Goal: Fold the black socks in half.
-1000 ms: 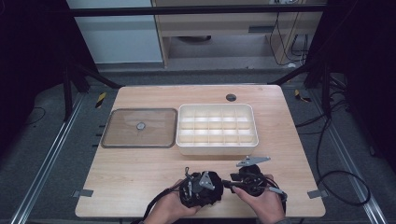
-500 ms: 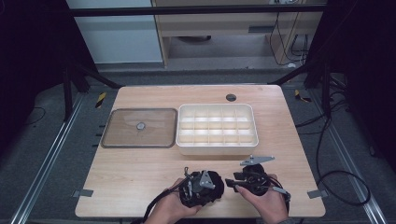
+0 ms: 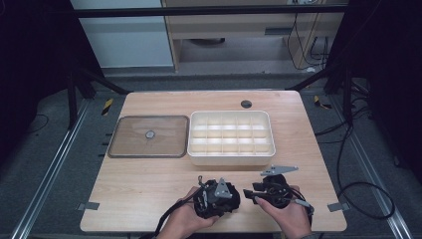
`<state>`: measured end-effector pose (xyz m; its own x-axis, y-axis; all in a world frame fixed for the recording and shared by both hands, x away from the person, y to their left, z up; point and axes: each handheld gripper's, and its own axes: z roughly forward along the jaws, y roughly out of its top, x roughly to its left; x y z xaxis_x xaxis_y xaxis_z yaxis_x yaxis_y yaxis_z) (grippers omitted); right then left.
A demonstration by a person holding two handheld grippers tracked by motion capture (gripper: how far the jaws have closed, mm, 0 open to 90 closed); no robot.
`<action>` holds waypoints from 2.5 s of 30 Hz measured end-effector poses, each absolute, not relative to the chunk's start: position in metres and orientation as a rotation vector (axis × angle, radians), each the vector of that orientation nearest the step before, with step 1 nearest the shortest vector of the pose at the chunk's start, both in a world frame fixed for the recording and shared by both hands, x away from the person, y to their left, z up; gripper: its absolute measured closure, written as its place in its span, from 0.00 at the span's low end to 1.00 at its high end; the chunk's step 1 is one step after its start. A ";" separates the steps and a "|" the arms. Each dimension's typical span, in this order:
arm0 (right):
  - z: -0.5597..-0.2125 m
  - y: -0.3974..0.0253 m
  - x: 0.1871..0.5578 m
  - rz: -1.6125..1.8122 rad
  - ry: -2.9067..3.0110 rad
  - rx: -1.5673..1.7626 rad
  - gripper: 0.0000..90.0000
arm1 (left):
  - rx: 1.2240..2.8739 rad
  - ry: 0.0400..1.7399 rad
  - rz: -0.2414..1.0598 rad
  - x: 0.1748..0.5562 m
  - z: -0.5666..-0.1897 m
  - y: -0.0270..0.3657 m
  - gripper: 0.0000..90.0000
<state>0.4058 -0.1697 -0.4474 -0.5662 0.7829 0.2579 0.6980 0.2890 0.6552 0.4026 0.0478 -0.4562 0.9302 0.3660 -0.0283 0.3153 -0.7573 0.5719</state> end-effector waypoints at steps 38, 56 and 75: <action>-0.449 -0.173 0.406 1.127 2.411 1.434 0.53 | 2.445 0.503 0.103 0.392 -0.447 0.056 0.42; -0.431 -0.133 0.417 1.123 2.409 1.412 0.26 | 2.324 0.711 0.217 0.387 -0.433 0.124 0.07; -0.445 -0.115 0.425 1.049 2.470 1.451 0.21 | 2.170 1.011 0.430 0.399 -0.467 0.240 0.06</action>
